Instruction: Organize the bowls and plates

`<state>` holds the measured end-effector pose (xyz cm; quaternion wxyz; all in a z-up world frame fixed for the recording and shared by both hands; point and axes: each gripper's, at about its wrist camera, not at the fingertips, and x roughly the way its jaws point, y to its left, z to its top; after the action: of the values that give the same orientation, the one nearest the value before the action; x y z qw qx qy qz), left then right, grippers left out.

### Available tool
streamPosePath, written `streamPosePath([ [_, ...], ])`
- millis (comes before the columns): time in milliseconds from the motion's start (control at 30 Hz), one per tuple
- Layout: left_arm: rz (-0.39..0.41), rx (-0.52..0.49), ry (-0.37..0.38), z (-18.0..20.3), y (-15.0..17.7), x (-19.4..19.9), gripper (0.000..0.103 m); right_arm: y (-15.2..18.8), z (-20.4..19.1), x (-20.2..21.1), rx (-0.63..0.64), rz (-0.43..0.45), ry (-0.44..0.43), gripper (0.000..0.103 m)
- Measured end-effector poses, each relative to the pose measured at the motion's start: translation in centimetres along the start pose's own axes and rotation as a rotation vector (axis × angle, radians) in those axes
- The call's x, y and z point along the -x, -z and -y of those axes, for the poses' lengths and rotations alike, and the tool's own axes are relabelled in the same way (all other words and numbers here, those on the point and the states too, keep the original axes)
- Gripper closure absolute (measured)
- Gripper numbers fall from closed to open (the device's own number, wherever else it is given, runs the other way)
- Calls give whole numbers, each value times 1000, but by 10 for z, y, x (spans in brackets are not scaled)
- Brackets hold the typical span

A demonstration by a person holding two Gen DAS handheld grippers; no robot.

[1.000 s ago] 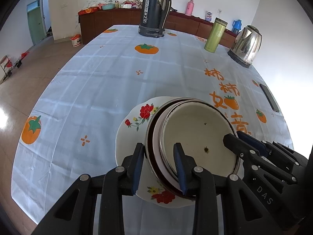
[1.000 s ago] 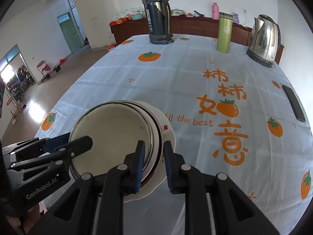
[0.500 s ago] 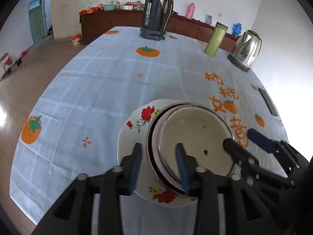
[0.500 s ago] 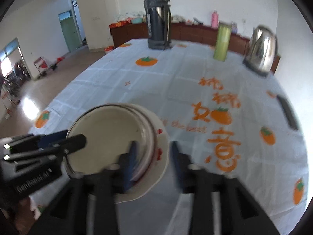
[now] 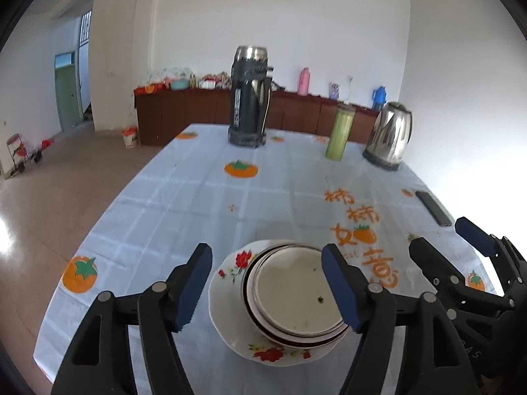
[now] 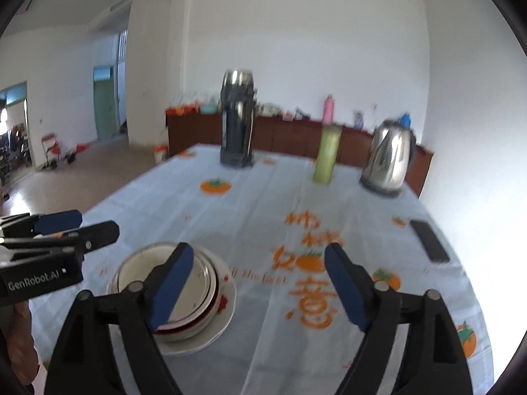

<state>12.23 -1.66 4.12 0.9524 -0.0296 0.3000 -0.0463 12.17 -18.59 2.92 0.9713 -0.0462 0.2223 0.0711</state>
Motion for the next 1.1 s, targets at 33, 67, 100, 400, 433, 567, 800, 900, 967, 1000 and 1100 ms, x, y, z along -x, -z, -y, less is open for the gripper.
streamPosePath([
  [33, 19, -2, 2, 1, -1, 3, 32, -2, 1, 2, -3, 8, -3, 18],
  [67, 43, -4, 1, 2, -1, 6, 31, -3, 2, 4, -5, 13, -3, 18],
  [100, 56, -7, -3, 2, -1, 9, 31, -3, 2, 6, -4, 21, 3, 18],
  [400, 93, -8, -9, 4, -1, 18, 27, -4, 5, 23, -15, 72, 14, 12],
  [433, 94, -7, -7, 4, -1, 19, 27, -4, 6, 25, -19, 73, 14, 12],
  [567, 107, -2, 1, 5, 1, 25, 27, -4, 7, 29, -24, 74, 19, 12],
  [800, 106, -8, 8, 9, 3, 28, 26, -1, 9, 39, -22, 72, 27, 11],
  [900, 110, -17, 8, 11, 3, 31, 26, 0, 11, 43, -30, 75, 32, 11],
  [967, 112, -22, 7, 11, 4, 32, 26, -1, 12, 45, -33, 76, 35, 11],
  [1000, 112, -23, 6, 12, 4, 32, 26, -1, 12, 45, -33, 76, 36, 10],
  [1100, 110, -22, 7, 12, 4, 32, 26, -1, 10, 48, -27, 76, 39, 9],
])
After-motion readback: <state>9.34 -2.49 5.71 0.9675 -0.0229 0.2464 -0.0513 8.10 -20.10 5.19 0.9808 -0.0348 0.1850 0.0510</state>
